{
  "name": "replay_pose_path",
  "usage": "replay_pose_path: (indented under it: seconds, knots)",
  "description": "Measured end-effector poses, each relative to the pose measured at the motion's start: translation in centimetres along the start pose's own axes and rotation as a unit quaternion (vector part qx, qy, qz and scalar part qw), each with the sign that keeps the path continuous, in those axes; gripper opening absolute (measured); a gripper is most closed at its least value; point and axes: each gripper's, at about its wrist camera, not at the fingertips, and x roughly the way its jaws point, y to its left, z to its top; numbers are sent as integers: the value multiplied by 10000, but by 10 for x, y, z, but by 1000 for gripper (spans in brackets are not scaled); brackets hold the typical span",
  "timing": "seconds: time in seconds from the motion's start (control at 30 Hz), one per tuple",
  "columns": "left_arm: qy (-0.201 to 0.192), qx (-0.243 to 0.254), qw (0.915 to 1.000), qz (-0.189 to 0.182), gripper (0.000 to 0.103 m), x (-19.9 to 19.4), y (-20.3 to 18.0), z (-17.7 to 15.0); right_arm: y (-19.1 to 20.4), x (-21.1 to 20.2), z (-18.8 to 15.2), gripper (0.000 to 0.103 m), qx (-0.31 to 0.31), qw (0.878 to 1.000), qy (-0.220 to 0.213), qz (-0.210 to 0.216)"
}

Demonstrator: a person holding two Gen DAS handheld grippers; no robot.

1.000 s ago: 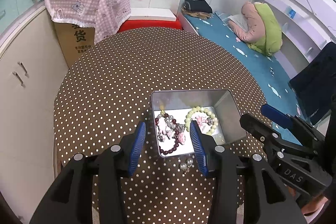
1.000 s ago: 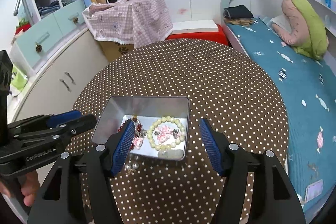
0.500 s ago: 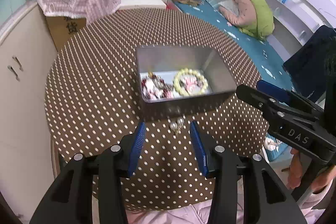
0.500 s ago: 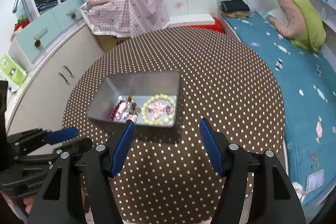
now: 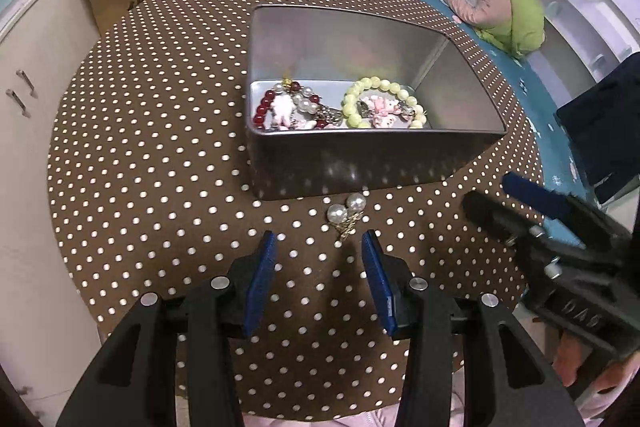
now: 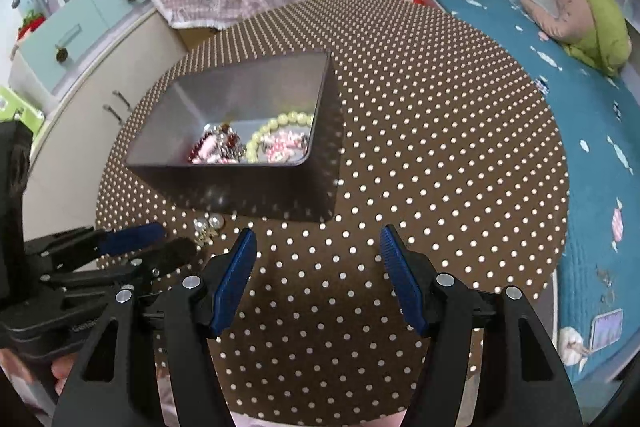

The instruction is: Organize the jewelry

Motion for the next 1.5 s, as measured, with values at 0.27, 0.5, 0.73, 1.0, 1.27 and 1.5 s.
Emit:
replay_pose_path:
  seconds: [0.27, 0.5, 0.73, 1.0, 1.27, 1.5]
  knots:
    - [-17, 50, 9998, 172, 42, 11, -8, 12, 8, 17, -1, 62, -64, 9997, 215, 109]
    - [-38, 116, 9997, 213, 32, 13, -2, 13, 20, 25, -4, 62, -161, 9992, 301, 195]
    - [-60, 132, 9994, 326, 11, 6, 16, 9, 37, 31, -4, 62, -192, 9989, 342, 253]
    - [-84, -44, 9993, 373, 3, -7, 47, -3, 59, 41, 0, 48, -180, 9991, 301, 234]
    - [-287, -65, 9989, 374, 4, -21, 63, -10, 80, 51, 6, 36, -247, 9990, 327, 176]
    - [-333, 33, 9994, 46, 12, -25, 63, -15, 99, 59, 11, 32, -498, 9981, 302, -188]
